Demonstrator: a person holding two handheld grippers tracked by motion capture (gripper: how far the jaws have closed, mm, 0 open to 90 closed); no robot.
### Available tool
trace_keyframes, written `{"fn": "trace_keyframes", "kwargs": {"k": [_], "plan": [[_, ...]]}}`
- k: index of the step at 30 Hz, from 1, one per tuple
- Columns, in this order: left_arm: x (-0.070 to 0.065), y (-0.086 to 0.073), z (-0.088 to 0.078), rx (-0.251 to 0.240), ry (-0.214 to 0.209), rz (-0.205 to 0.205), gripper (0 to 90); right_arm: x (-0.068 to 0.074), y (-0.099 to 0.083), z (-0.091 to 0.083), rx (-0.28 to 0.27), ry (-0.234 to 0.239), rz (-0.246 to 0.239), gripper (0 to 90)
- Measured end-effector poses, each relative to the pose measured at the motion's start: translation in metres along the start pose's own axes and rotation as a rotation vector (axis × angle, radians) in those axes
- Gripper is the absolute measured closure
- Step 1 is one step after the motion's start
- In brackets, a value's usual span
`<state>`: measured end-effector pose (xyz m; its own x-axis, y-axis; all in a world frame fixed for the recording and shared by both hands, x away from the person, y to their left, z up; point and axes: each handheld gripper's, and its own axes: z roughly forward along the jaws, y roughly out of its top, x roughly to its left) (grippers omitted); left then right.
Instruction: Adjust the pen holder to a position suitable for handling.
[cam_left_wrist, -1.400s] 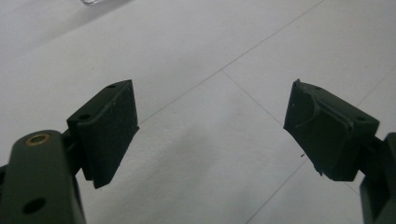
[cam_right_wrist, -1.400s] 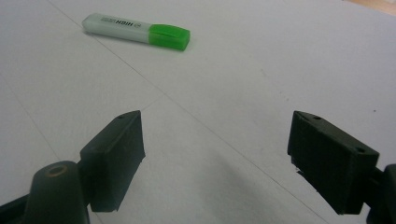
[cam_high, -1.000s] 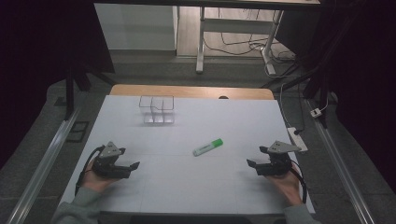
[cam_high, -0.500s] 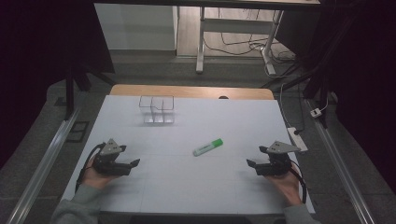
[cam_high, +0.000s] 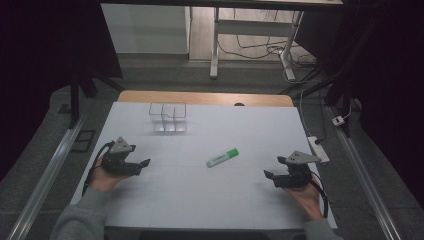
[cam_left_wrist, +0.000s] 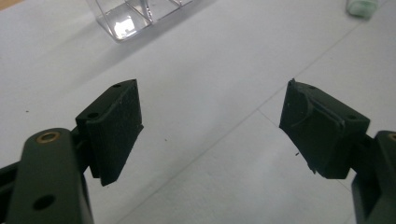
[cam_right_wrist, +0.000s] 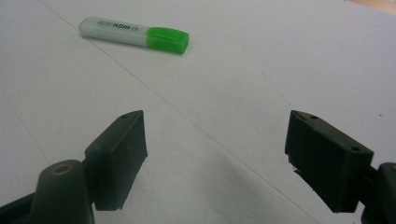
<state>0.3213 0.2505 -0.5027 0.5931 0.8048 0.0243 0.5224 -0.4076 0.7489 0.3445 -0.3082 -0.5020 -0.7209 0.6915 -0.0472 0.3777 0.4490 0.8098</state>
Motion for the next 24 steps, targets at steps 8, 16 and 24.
{"fn": "trace_keyframes", "kwargs": {"k": [8,16,24], "plan": [[0.010,0.004,0.009,0.041,0.015,0.000,22.0,0.000,0.000,0.000,0.000,0.002,-0.003,19.9],[0.031,0.014,0.021,0.050,0.042,-0.032,23.1,0.001,0.000,0.000,0.003,0.003,-0.006,19.9],[0.041,0.022,0.029,0.056,0.050,-0.043,24.8,0.001,-0.001,-0.001,0.002,-0.003,0.001,20.0]]}}
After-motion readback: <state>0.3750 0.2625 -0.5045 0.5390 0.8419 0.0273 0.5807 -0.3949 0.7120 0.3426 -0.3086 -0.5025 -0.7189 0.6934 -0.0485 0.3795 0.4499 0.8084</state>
